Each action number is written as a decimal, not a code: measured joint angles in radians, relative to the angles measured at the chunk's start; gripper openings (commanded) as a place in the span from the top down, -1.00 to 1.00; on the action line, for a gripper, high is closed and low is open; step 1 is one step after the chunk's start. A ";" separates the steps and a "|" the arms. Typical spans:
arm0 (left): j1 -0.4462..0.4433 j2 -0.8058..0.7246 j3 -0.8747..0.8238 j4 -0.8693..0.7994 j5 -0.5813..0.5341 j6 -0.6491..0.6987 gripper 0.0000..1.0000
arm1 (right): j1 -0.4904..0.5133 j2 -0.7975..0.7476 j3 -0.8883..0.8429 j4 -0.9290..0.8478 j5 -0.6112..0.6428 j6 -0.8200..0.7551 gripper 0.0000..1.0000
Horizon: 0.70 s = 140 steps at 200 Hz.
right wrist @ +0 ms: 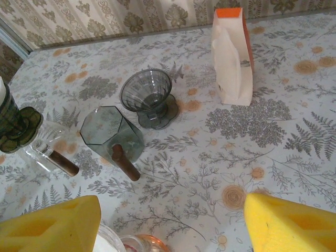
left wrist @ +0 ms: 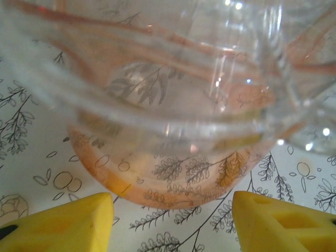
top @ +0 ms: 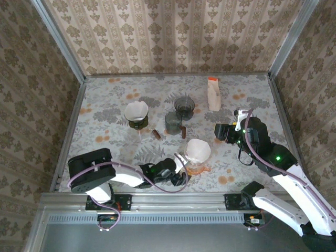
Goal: Place the coffee filter in the dripper
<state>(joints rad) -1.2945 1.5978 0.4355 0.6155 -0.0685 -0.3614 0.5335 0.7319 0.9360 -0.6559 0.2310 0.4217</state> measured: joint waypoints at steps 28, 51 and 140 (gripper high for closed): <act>0.005 0.041 0.027 0.018 0.004 0.000 -0.20 | 0.000 -0.007 0.000 -0.006 0.000 0.000 -0.48; 0.017 0.069 0.053 0.026 0.016 0.000 -0.18 | 0.000 -0.013 0.000 -0.006 0.001 0.000 -0.49; 0.090 0.229 0.229 0.041 0.083 0.030 -0.13 | -0.002 -0.017 0.000 -0.007 0.001 -0.005 -0.49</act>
<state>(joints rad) -1.2045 1.8263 0.6643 0.6563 0.0143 -0.3313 0.5316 0.7151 0.9363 -0.6628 0.2321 0.4171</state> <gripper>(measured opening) 0.565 0.744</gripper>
